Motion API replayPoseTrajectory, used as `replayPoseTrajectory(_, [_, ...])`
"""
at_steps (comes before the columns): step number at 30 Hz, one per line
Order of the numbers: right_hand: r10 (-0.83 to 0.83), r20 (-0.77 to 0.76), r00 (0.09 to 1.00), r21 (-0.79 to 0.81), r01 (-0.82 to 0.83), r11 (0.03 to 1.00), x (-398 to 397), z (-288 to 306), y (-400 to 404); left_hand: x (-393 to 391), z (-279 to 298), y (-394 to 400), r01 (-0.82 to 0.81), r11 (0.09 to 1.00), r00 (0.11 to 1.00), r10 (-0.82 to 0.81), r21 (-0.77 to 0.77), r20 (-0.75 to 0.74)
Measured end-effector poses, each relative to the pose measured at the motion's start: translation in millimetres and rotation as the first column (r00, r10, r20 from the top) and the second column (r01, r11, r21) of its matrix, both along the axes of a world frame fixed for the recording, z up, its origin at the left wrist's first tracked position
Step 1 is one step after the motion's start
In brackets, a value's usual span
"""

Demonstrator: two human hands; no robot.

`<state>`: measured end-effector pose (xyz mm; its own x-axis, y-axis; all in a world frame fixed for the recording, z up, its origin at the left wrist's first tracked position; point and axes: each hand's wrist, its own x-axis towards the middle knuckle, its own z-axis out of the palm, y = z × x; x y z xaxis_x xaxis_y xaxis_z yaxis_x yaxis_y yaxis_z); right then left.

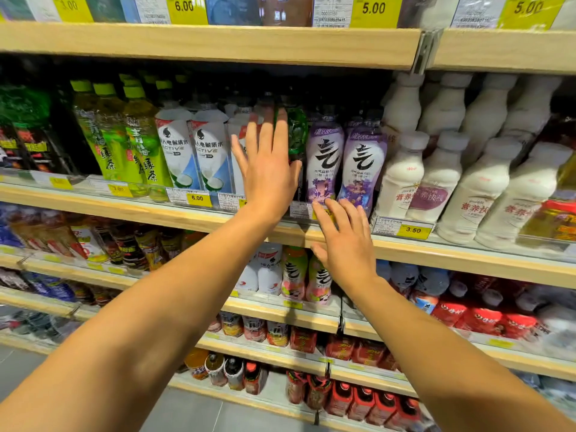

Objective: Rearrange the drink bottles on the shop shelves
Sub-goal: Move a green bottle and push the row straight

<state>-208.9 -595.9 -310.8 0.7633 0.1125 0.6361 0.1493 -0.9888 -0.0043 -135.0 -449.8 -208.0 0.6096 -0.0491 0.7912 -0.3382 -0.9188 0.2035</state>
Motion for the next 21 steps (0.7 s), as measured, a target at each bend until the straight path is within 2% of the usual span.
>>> replayPoseTrajectory(5, [0.005, -0.003, 1.000, 0.009, -0.005, 1.000, 0, 0, 0, -1, -6, -1, 0.121, 0.989, 0.992, -0.117, -0.086, 0.048])
replayPoseTrajectory(8, [0.007, -0.013, 1.000, -0.002, -0.007, 1.000, 0, 1, -1, 0, 4, -1, 0.064, 0.990, 0.997, -0.058, -0.127, 0.046])
replayPoseTrajectory(11, [0.006, -0.024, 1.000, 0.000, -0.006, 1.000, 1, 1, -1, 1, 23, -1, -0.014, 0.998, 0.999, 0.011, -0.067, -0.042])
replayPoseTrajectory(14, [0.005, -0.038, 0.999, -0.002, -0.005, 1.000, 1, 0, -1, 4, 44, 1, -0.023, 1.000, 0.985, 0.024, 0.007, -0.173])
replayPoseTrajectory(16, [0.000, -0.042, 0.999, -0.008, -0.001, 1.000, 1, 1, -2, 4, 49, 2, -0.017, 1.000, 0.980, 0.022, 0.027, -0.199])
replayPoseTrajectory(21, [-0.001, -0.034, 0.999, -0.014, 0.001, 1.000, 0, 0, -1, -3, 34, 3, 0.013, 0.999, 1.000, -0.014, -0.043, -0.021])
